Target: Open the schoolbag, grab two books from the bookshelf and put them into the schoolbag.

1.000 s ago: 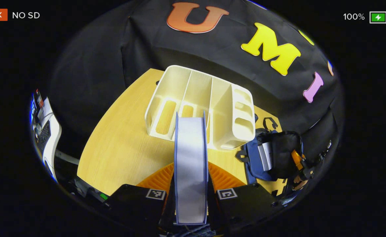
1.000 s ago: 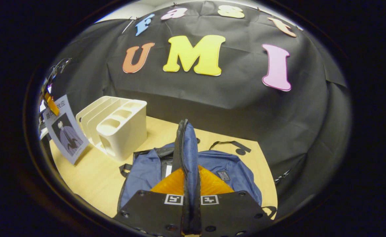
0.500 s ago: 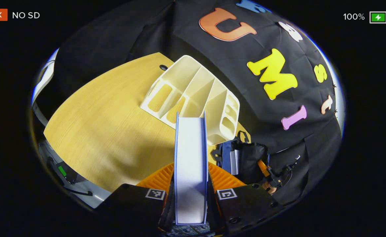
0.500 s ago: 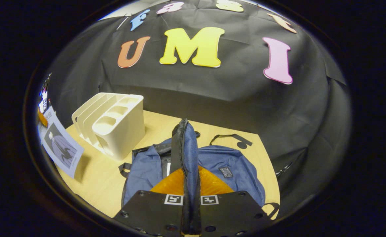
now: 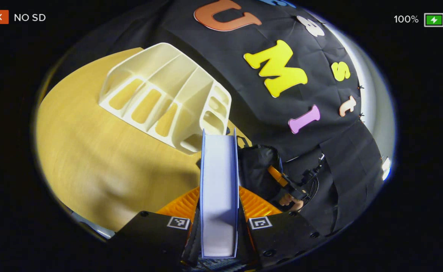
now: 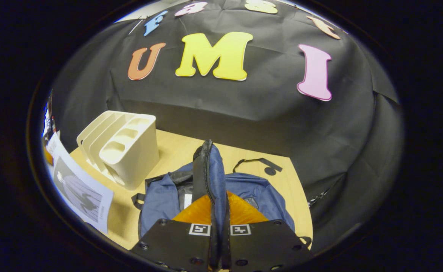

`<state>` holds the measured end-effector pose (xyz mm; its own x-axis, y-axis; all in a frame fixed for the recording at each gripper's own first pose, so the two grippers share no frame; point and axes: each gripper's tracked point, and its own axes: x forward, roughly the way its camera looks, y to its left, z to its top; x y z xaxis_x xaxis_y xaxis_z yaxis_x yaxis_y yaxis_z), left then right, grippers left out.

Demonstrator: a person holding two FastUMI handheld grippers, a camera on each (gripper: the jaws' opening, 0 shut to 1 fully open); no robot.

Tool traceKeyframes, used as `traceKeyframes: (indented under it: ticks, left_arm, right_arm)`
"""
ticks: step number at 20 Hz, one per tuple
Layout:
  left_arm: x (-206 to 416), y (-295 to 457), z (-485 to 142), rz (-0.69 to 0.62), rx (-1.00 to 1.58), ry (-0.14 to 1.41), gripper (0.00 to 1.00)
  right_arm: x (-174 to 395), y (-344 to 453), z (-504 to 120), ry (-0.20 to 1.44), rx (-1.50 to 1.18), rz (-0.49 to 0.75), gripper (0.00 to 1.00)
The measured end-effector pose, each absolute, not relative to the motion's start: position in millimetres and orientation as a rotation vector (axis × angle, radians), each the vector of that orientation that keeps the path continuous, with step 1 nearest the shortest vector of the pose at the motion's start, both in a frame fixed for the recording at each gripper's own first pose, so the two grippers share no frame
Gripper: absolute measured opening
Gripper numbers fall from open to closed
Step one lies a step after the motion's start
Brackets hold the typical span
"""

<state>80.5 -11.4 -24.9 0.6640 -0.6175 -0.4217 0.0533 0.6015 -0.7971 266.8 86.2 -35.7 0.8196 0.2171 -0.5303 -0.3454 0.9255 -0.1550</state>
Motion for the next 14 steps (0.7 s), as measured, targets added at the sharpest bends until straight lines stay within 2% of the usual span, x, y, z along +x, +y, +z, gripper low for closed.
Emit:
traceKeyframes:
  ticks: [8,9,10,11,12,13,14]
  left_arm:
    - [140,-96,-29,-0.555,-0.976,0.742,0.43]
    - [148,-105,-32,-0.559,-0.988,0.744,0.42]
    - [155,-114,-35,-0.562,-0.998,0.748,0.48]
    - [160,-120,-36,-0.566,-1.007,0.753,0.43]
    - [166,-128,-38,-0.567,-1.015,0.755,0.48]
    - [172,-134,-41,-0.564,-1.017,0.758,0.48]
    - [179,-140,-44,-0.559,-1.011,0.760,0.43]
  right_arm:
    - [279,79,7,0.463,-0.329,0.272,0.04]
    - [281,78,10,0.459,-0.340,0.270,0.01]
    - [282,77,11,0.460,-0.347,0.263,0.04]
    - [284,75,13,0.465,-0.349,0.252,0.04]
    - [284,76,16,0.463,-0.348,0.256,0.04]
    - [285,78,18,0.458,-0.348,0.261,0.04]
    - [284,77,20,0.454,-0.348,0.264,0.04]
